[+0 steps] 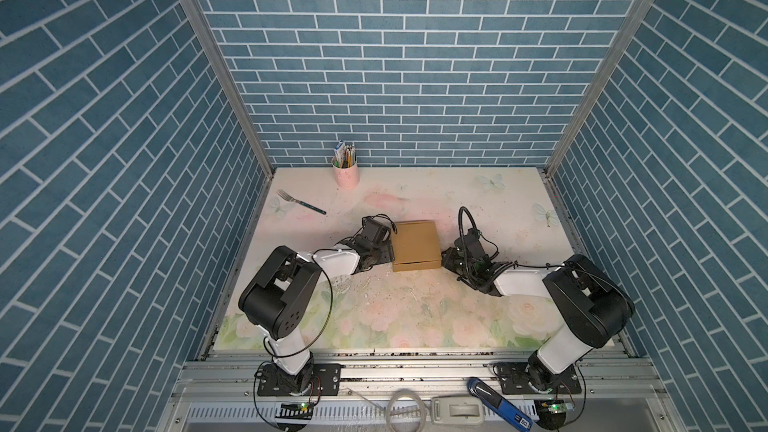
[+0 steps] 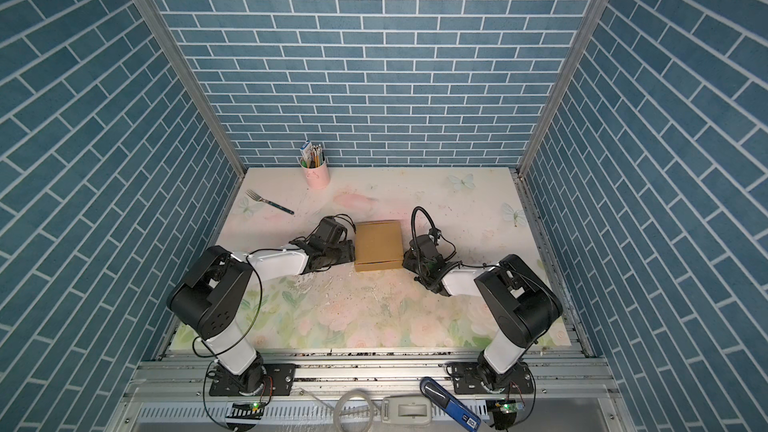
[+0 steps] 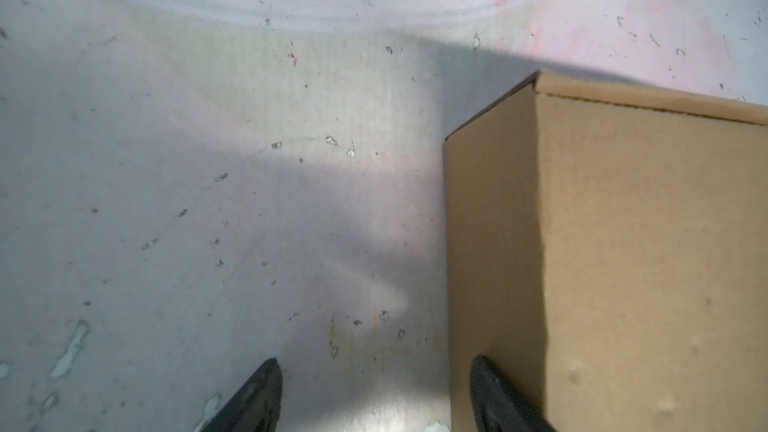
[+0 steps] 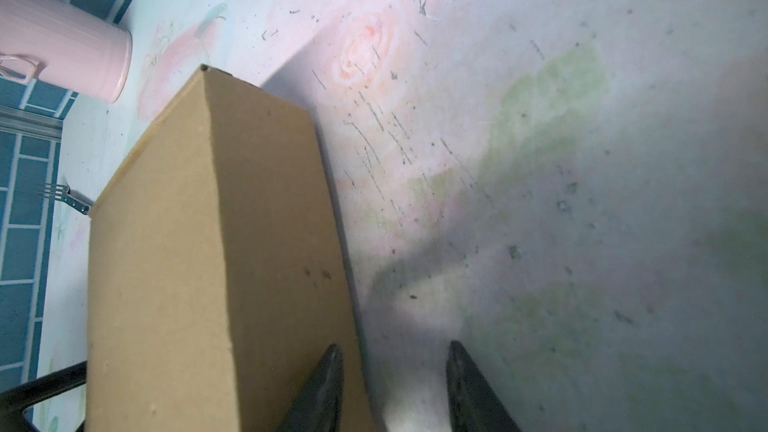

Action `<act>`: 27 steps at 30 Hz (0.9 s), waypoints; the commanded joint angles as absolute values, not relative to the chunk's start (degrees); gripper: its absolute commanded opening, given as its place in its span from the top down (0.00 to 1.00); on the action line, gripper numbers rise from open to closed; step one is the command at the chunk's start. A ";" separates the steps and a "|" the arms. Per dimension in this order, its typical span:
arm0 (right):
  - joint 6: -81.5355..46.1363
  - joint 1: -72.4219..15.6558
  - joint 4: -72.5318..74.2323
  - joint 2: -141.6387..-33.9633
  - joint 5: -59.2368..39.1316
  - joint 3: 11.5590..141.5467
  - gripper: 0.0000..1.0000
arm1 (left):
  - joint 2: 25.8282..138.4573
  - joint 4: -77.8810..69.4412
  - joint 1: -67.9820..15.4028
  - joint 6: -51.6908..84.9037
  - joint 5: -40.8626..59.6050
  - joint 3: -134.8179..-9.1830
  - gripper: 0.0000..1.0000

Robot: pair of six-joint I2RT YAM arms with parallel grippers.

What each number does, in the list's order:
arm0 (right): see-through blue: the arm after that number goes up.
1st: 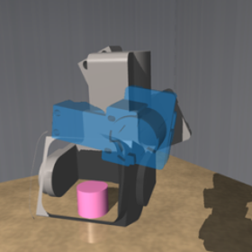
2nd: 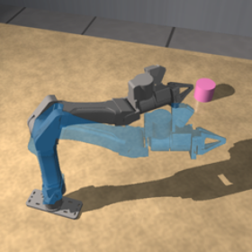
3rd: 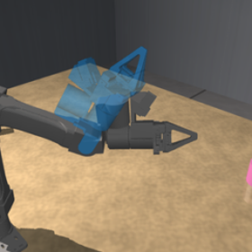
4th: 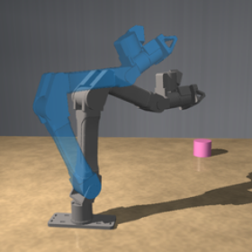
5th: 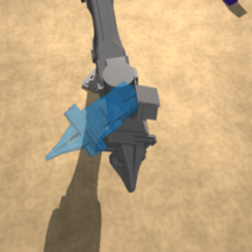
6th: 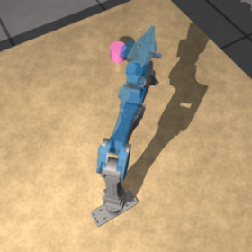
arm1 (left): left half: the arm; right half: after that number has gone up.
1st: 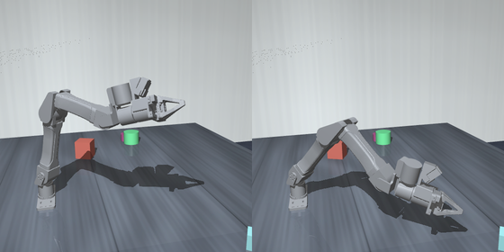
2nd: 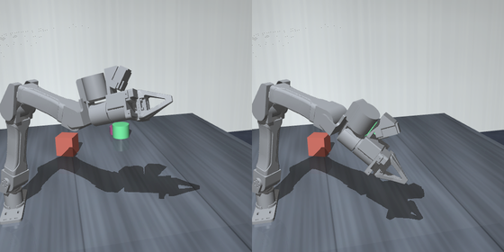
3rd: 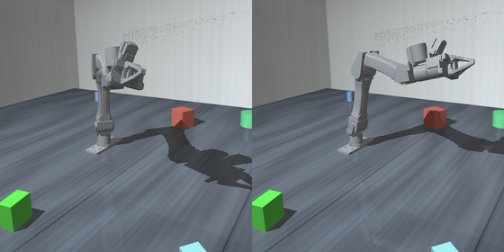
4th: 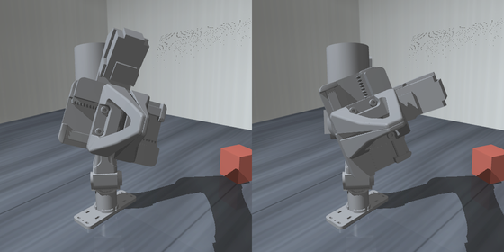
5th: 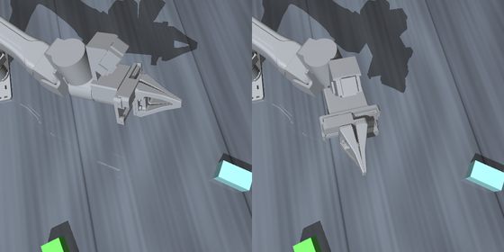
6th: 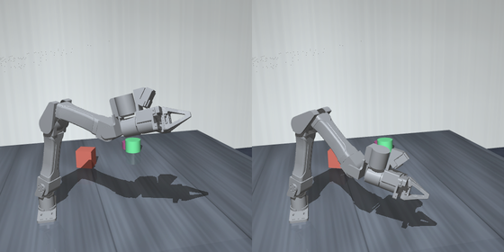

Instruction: Fold the paper box

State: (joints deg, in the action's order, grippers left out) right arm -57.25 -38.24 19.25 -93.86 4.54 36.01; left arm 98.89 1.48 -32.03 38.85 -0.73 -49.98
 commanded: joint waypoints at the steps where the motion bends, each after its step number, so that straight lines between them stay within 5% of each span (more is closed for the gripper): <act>1: -60.52 -41.57 15.18 -93.34 -3.09 34.83 0.55 | 99.98 7.96 -35.78 38.28 7.82 -47.61 0.26; 7: -50.76 -40.13 3.61 -91.34 7.29 38.06 0.50 | 92.71 14.56 -33.59 36.49 2.34 -48.70 0.24; 15: -34.52 -33.57 -10.99 -82.51 14.13 46.29 0.38 | 73.13 33.54 -32.18 29.54 -15.35 -54.97 0.02; 21: -16.24 -31.99 -7.78 -67.37 8.55 45.43 0.30 | 60.07 39.24 -29.93 23.59 -18.72 -56.74 0.00; 27: -5.94 -30.86 -5.81 -54.24 14.70 40.40 0.25 | 52.74 40.05 -28.72 17.49 -18.54 -58.06 0.00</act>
State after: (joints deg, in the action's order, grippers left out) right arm -15.40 -31.70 -5.80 -57.82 11.73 43.64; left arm 54.11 37.10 -29.56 22.22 -17.21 -56.93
